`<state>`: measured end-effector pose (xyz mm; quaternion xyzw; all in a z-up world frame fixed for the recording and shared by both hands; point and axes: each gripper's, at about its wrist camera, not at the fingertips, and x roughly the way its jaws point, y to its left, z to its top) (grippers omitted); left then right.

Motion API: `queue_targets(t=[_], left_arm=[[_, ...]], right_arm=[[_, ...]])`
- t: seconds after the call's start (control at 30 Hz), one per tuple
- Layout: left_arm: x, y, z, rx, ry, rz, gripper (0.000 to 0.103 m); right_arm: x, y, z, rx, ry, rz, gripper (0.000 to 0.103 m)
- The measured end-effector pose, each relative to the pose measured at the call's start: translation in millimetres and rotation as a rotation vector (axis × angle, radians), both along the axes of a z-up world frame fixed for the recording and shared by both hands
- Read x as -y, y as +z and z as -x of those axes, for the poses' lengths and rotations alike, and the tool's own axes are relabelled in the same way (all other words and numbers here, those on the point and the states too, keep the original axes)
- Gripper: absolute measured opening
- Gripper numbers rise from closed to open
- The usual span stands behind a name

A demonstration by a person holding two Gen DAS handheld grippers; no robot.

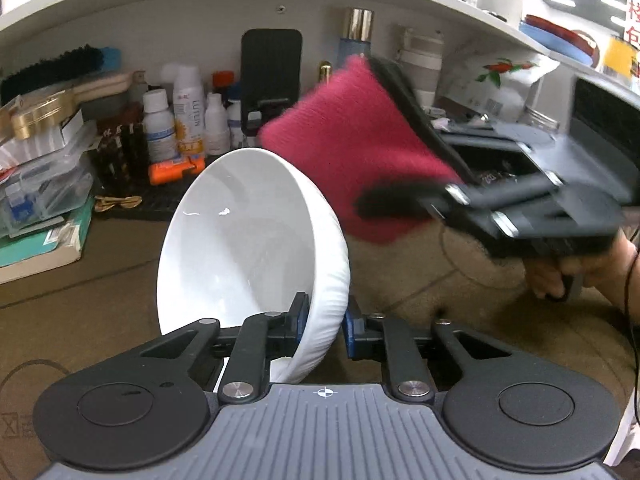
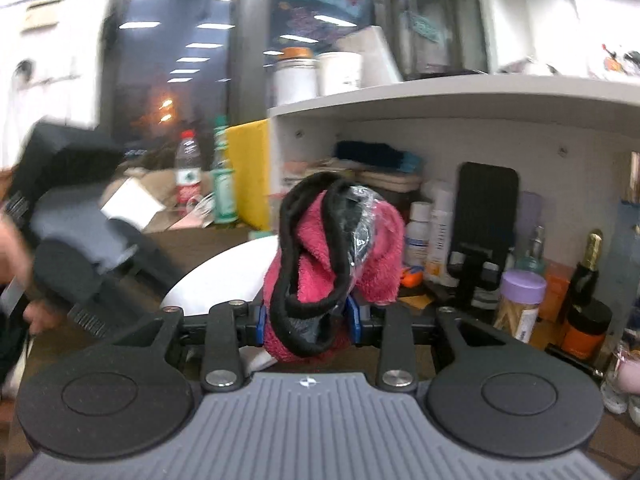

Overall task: Clean bowl
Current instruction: 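Wipe the bowl's outer wall with the pink towel in the right gripper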

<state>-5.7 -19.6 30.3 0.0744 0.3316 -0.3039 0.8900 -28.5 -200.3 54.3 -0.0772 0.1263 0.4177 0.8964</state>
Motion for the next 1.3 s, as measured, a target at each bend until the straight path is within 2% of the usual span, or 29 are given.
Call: queue_targets(t=[0.17,0.23,0.3,0.33,0.4,0.43,0.53,0.57,0.6,0.67,0.77,0.87,0.97,1.07,1.17,1.3], left_arm=[[-11,-4,-5,-0.004,0.034,-0.022,0.022],[-13,-6,-4,0.014,0.035,-0.046,0.027],[-13,-8,-1,0.055,0.048,-0.111,0.041],[-12,-9,0,0.081,0.054,-0.155,0.044],[-12,-12,1,0.143,0.061,-0.244,0.062],[-12,-13,-1,0.160,0.066,-0.273,0.065],[-13,-23,-11,0.190,0.066,-0.346,0.059],[-12,-24,-13,0.183,0.063,-0.344,0.049],[-12,-22,-16,0.155,0.057,-0.322,0.029],[-6,-18,-18,0.114,0.039,-0.301,0.019],[0,-12,-16,0.090,0.029,-0.303,0.018],[2,-7,-3,0.047,-0.038,-0.239,0.019],[7,-4,14,0.012,-0.099,-0.161,0.019],[8,-4,21,0.002,-0.104,-0.123,0.019],[-3,-3,16,-0.020,-0.077,-0.073,0.019],[-12,-4,3,-0.023,-0.039,-0.074,0.020]], right_arm=[[-9,-2,21,0.004,0.164,0.013,0.036],[-14,-2,24,0.007,0.172,0.015,0.036],[-12,-2,20,0.001,0.152,-0.007,0.036],[-10,-1,18,-0.002,0.137,-0.019,0.036],[-2,-1,10,-0.023,0.087,-0.054,0.036],[0,0,7,-0.030,0.074,-0.063,0.036],[4,-1,-1,-0.051,0.031,-0.085,0.036],[7,-1,-3,-0.060,0.013,-0.093,0.036],[9,-2,-6,-0.069,-0.002,-0.102,0.036],[14,-2,-10,-0.069,-0.033,-0.114,0.036],[22,0,-19,-0.072,-0.083,-0.148,0.036],[24,3,-24,-0.060,-0.102,-0.159,0.036],[16,1,-22,-0.045,-0.089,-0.107,0.036],[6,-5,-7,-0.005,-0.031,-0.039,0.037],[5,-3,10,0.018,0.036,-0.023,0.037],[-8,-5,23,0.026,0.137,0.002,0.037]])
